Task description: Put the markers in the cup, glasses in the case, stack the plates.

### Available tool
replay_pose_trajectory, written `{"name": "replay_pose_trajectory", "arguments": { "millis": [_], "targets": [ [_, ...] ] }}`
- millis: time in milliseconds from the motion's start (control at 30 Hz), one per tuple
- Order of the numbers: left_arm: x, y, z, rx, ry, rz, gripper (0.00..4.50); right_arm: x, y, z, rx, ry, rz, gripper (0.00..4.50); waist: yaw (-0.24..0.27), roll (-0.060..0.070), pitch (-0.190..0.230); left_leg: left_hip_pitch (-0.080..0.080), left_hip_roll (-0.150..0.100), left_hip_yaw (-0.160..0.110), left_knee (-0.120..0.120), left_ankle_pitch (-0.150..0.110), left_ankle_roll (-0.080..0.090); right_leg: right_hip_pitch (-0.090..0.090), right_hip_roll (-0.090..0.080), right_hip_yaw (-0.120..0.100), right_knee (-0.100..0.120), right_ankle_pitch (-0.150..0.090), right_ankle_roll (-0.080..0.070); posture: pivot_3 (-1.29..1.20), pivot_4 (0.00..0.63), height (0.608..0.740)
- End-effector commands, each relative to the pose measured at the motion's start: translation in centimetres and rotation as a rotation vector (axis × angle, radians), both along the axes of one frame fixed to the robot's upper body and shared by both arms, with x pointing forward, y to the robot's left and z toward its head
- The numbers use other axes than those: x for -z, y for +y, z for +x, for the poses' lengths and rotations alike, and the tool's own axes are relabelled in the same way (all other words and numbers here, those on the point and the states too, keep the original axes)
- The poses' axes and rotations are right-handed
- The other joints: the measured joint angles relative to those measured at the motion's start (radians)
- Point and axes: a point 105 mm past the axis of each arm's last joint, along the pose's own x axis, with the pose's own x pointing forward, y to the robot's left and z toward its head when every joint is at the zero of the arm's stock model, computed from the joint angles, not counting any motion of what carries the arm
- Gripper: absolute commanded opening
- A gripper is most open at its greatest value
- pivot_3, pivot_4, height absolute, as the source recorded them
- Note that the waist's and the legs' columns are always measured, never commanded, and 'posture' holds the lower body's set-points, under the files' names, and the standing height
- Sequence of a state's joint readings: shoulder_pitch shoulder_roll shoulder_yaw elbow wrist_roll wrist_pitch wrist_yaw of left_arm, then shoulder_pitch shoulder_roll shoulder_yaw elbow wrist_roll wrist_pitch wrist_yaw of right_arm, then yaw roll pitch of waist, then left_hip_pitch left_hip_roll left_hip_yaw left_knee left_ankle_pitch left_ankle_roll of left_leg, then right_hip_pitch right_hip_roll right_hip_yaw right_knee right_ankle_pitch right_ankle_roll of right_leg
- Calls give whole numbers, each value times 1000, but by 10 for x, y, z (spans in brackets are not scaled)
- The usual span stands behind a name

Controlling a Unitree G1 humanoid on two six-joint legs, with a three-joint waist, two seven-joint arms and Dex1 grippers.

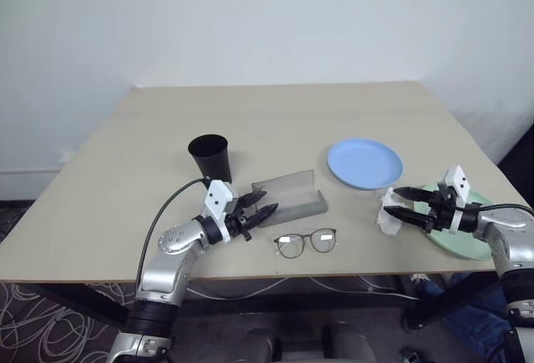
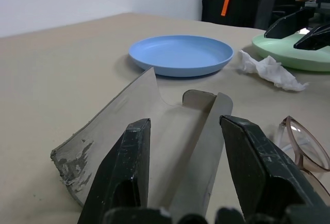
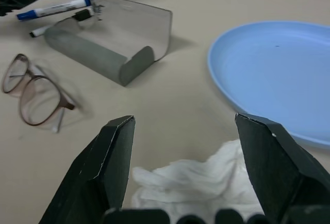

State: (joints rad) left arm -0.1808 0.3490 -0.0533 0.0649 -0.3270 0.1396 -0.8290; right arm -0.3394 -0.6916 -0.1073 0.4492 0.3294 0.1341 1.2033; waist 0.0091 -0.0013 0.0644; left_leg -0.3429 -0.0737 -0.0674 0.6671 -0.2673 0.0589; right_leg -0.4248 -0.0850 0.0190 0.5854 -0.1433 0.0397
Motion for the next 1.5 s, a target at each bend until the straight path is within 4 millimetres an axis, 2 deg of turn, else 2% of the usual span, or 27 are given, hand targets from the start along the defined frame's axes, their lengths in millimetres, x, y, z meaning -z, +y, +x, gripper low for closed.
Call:
{"name": "replay_pose_trajectory", "arguments": {
  "millis": [33, 167, 333, 533, 767, 1067, 1300, 1400, 1500],
  "targets": [
    [-16, 1, 5, -4, -64, 1, 2188, -18, -18, 8, 75, -66, -82, 3378, 0, 0, 0, 0, 0, 0, 0, 0, 0, 0, 0, 0, 0, 0, 0, 0, 0, 740],
    [-16, 3, 11, -12, -60, 0, 2188, -31, -25, 13, 130, -83, -101, 3378, 0, 0, 0, 0, 0, 0, 0, 0, 0, 0, 0, 0, 0, 0, 0, 0, 0, 740],
    [-20, 1, 13, -9, -66, -21, 2188, -40, -24, -1, 113, -53, -149, 3378, 0, 0, 0, 0, 0, 1, 0, -1, 1, 0, 0, 1, 0, 0, 0, 0, 0, 740],
    [-19, -6, 13, -2, -69, -25, 2188, -19, -31, -22, 72, 89, -348, 3378, 3, -1, 0, -1, 0, 1, 1, -4, 2, 0, 0, 1, -2, 0, 0, 0, 0, 740],
    [-19, -4, 10, -13, -72, -30, 2188, -11, -31, -33, 131, 234, -407, 3378, 4, -2, 1, -1, 1, 3, 2, -6, 2, 0, 0, 1, -2, -1, -1, 0, 0, 740],
    [-17, -6, 8, -12, -66, -33, 2188, 6, -35, -35, 284, 370, -514, 3378, 4, -4, 2, -2, 2, 3, 2, -6, 2, 0, 0, 0, -5, -1, -1, 0, 0, 740],
    [-17, -9, 10, 2, -66, -34, 2188, 16, -33, -31, 336, 380, -523, 3378, 3, -5, 2, -4, 3, 3, 2, -7, 5, 0, 0, -2, -11, 1, 2, 0, 0, 740],
    [-17, -10, 10, 3, -67, -33, 2235, 14, -33, -27, 341, 366, -522, 2501, 4, -5, 2, -5, 2, 3, 2, -8, 5, -1, 0, -2, -11, 1, 3, 0, 0, 740],
    [-18, -11, 11, 4, -69, -33, 2235, 12, -35, -23, 355, 345, -532, 1423, 4, -5, 2, -5, 2, 3, 2, -8, 5, -1, 0, -2, -11, 2, 3, 0, 0, 740]
  ]
}}
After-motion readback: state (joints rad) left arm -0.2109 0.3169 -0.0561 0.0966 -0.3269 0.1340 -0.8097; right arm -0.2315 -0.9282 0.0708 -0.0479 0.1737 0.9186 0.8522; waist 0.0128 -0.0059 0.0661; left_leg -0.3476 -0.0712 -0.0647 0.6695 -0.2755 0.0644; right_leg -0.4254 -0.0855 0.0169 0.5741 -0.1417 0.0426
